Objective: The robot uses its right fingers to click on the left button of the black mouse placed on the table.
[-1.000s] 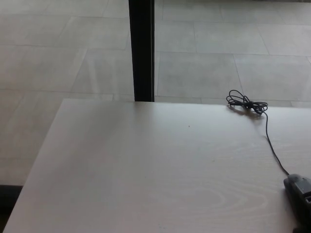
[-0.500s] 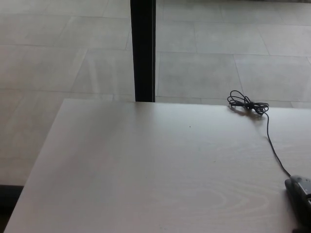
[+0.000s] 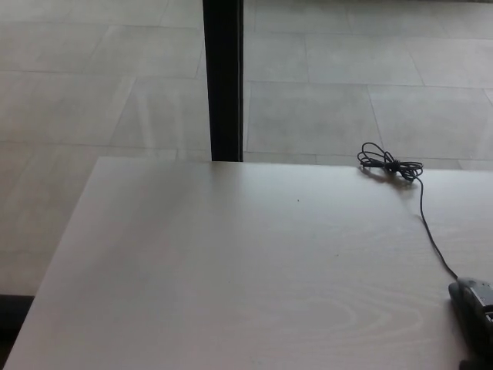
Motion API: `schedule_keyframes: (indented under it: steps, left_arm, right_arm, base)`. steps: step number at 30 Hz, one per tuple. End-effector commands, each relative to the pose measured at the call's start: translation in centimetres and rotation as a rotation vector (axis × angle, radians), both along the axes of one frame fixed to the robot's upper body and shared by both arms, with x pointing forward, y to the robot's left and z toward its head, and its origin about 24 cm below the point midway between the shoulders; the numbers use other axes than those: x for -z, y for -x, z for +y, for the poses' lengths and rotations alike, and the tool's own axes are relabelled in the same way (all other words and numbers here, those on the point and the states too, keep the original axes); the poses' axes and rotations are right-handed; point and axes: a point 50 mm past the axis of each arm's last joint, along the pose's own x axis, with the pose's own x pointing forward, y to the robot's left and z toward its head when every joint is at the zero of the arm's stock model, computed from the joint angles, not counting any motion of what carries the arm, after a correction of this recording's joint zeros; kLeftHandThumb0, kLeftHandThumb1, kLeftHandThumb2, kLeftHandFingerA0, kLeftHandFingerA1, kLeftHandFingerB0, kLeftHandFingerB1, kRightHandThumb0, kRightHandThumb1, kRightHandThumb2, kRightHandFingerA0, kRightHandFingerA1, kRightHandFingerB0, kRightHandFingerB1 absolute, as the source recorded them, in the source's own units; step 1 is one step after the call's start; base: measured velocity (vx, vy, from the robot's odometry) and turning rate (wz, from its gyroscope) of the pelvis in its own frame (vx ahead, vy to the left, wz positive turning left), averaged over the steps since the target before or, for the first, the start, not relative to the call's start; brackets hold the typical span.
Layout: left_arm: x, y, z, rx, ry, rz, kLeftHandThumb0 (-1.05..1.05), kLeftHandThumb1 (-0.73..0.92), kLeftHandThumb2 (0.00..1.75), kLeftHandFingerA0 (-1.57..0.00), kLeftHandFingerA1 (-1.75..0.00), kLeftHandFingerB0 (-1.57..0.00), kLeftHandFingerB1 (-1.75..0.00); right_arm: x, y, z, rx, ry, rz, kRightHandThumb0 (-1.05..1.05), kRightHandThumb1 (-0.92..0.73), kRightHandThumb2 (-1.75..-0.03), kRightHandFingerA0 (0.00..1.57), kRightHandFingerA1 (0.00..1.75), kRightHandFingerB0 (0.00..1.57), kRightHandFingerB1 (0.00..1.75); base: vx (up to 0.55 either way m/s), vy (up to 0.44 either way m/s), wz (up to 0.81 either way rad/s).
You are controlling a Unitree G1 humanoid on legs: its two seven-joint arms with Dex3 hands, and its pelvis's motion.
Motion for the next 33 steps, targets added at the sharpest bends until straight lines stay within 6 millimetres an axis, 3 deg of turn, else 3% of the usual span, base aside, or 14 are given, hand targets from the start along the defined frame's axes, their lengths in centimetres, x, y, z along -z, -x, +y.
schedule_keyframes:
  steps: [1, 8, 21, 22, 23, 24, 25, 26, 27, 29, 30, 31, 32, 33]
  left_arm:
    - [-0.7, 0.1, 0.7, 0.001, -0.037, 0.0, -0.94, 0.92, 0.79, -0.5, -0.57, -0.47, -0.48]
    - [-0.8, 0.3, 0.8, 0.018, -0.039, 0.0, -0.97, 0.92, 0.82, -0.49, -0.59, -0.45, -0.48]
    - [-0.8, 0.7, 0.9, -0.001, -0.03, 0.007, -0.96, 0.92, 0.8, -0.48, -0.6, -0.45, -0.48]
    - [-0.8, 0.7, 0.9, 0.005, -0.034, 0.012, -0.94, 0.92, 0.83, -0.49, -0.62, -0.45, -0.48]
    - [-0.8, 0.7, 0.9, 0.012, -0.039, 0.018, -0.96, 0.92, 0.8, -0.47, -0.59, -0.45, -0.47]
    - [-0.8, 0.8, 0.9, 0.006, -0.034, 0.013, -0.9, 0.8, 1.19, -0.41, -0.62, -0.39, -0.53]
    - [-0.8, 0.8, 0.9, 0.001, -0.029, 0.008, -0.9, 0.8, 1.19, -0.41, -0.62, -0.39, -0.53]
    - [-0.8, 0.8, 0.9, 0.004, -0.032, 0.009, -0.95, 0.92, 0.8, -0.46, -0.58, -0.44, -0.47]
    - [-0.8, 0.9, 0.9, 0.003, -0.033, 0.007, -0.98, 0.91, 0.86, -0.47, -0.59, -0.4, -0.46]
    - [-0.8, 1.0, 0.9, 0.003, -0.034, 0.008, -1.0, 0.92, 0.86, -0.49, -0.61, -0.41, -0.47]
    - [-0.8, 1.0, 1.0, 0.0, -0.033, 0.011, -0.97, 0.92, 0.84, -0.51, -0.61, -0.43, -0.47]
    - [-0.8, 1.0, 1.0, -0.009, -0.036, 0.012, -0.97, 0.92, 0.82, -0.53, -0.6, -0.47, -0.49]
    - [-0.8, 1.0, 1.0, -0.008, -0.044, 0.016, -0.98, 0.92, 0.83, -0.52, -0.6, -0.47, -0.48]
    - [-0.9, 0.9, 1.0, -0.007, -0.043, 0.02, -0.98, 0.92, 0.83, -0.52, -0.6, -0.47, -0.48]
  right_arm:
    - [0.3, 0.8, -2.5, 0.076, 0.062, 0.174, -0.76, -0.7, -0.99, 0.16, 0.51, 0.24, 0.44]
    - [-7.8, -3.5, -4.3, 0.145, -0.035, -0.111, -0.83, -0.9, -0.67, 0.24, 0.4, 0.36, 0.31]
    - [-11.5, -1.7, -5.7, 0.257, -0.493, -0.32, -0.87, -0.84, -0.66, 0.26, 0.43, 0.38, 0.34]
    - [-11.6, -1.4, -6.1, 0.273, -0.513, -0.33, -0.89, -0.86, -0.67, 0.29, 0.46, 0.36, 0.34]
    - [-11.9, -0.8, -7.0, 0.306, -0.551, -0.345, -0.92, -0.72, -1.13, 0.24, 0.55, 0.31, 0.47]
    - [-12.0, -0.4, -7.6, 0.331, -0.573, -0.351, -0.91, -0.72, -1.13, 0.24, 0.54, 0.32, 0.47]
    - [-12.1, -0.1, -8.0, 0.348, -0.585, -0.359, -0.91, -0.72, -1.13, 0.24, 0.54, 0.32, 0.47]
    - [-12.1, 0.4, -8.7, 0.371, -0.602, -0.377, -0.89, -0.87, -0.66, 0.52, 0.63, 0.37, 0.32]
    - [-12.1, 1.2, -9.8, 0.419, -0.647, -0.403, -0.92, -0.73, -1.14, 1.04, 1.43, 0.32, 0.49]
    - [-12.1, 2.0, -10.9, 0.458, -0.694, -0.421, -0.83, -0.65, -1.12, 1.3, 1.52, 0.28, 0.53]
    - [-11.9, 3.0, -12.0, 0.5, -0.734, -0.438, -0.94, -0.81, -0.72, 0.97, 1.66, 0.3, 0.42]
    - [-11.9, 3.7, -12.6, 0.522, -0.744, -0.444, -0.89, -0.89, -0.67, 0.34, 1.0, 0.27, 0.41]
    - [-11.9, 4.4, -13.1, 0.535, -0.775, -0.446, -0.92, -0.74, -1.1, 0.47, 0.78, 0.21, 0.52]
    - [-11.9, 4.9, -13.4, 0.541, -0.798, -0.452, -0.92, -0.74, -1.1, 0.47, 0.78, 0.21, 0.52]
  base:
    - [0.0, 0.0, 0.0]
    - [0.0, 0.0, 0.0]
    - [-0.01, -0.001, 0.0]
    - [0.0, 0.0, 0.0]
    - [0.0, 0.0, 0.0]
    - [0.0, 0.0, 0.0]
    - [0.0, 0.0, 0.0]
    - [0.0, 0.0, 0.0]
    - [0.0, 0.0, 0.0]
    - [0.0, 0.0, 0.0]
    - [0.0, 0.0, 0.0]
    - [0.0, 0.0, 0.0]
    - [0.0, 0.0, 0.0]
    - [0.0, 0.0, 0.0]
